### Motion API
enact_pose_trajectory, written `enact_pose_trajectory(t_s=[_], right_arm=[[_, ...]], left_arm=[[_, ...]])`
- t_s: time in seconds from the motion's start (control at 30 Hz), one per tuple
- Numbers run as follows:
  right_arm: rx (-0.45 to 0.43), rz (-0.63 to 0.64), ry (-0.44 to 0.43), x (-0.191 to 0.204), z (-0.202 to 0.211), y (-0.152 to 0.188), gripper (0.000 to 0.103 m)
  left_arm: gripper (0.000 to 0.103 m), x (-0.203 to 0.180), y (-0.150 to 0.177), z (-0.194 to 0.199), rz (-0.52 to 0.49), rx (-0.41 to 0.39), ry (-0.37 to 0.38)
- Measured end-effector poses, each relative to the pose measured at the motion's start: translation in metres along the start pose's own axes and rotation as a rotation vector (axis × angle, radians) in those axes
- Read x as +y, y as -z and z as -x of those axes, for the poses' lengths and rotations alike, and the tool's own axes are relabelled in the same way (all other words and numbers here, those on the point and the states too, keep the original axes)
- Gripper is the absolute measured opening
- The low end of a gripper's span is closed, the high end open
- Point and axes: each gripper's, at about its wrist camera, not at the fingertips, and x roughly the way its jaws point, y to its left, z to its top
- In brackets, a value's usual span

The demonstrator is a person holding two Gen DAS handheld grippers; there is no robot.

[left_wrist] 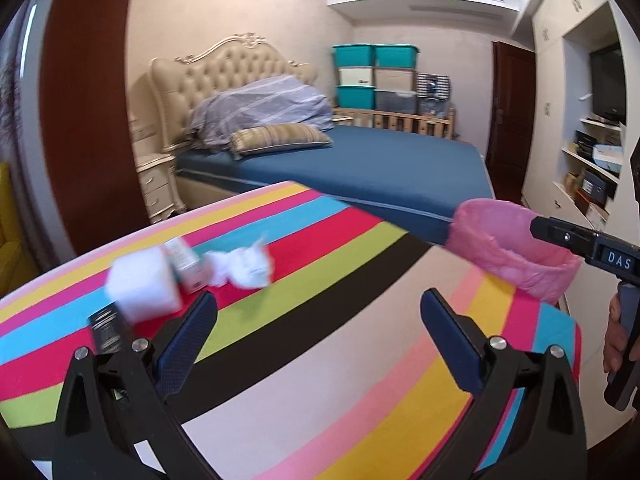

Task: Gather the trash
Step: 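Move both grippers back toward the remaining trash on the table, then grasp the white tissue with the right gripper while the left gripper grasps the black DORMI box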

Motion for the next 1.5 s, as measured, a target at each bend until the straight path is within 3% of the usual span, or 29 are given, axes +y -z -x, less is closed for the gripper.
enact_pose_trajectory(t_s=[0.2, 0.47, 0.67, 0.73, 0.8, 1.3, 1.4, 1.5], right_arm=[[0.049, 0.025, -0.030, 0.030, -0.015, 0.004, 0.059], [0.158, 0.077, -0.075, 0.072, -0.049, 0.023, 0.060], [0.215, 0.137, -0.117, 0.118, -0.082, 0.020, 0.060], [0.224, 0.168, -0.129, 0.134, -0.094, 0.017, 0.068], [0.238, 0.199, -0.140, 0.151, -0.110, 0.013, 0.069], [0.334, 0.241, -0.165, 0.213, -0.216, -0.015, 0.068], [0.341, 0.268, -0.151, 0.222, -0.223, -0.015, 0.065], [0.366, 0.289, -0.150, 0.225, -0.225, -0.011, 0.054]], left_arm=[[0.098, 0.029, 0.013, 0.013, 0.032, 0.019, -0.060], [0.098, 0.069, 0.027, 0.042, 0.046, 0.015, -0.193], [0.098, 0.118, 0.036, 0.050, 0.160, 0.054, -0.298], [0.098, 0.132, 0.039, 0.051, 0.212, 0.066, -0.318], [0.098, 0.140, 0.041, 0.052, 0.236, 0.075, -0.339], [0.098, 0.148, 0.051, 0.048, 0.243, 0.127, -0.429], [0.098, 0.150, 0.052, 0.047, 0.253, 0.132, -0.437], [0.098, 0.153, 0.053, 0.048, 0.267, 0.134, -0.435]])
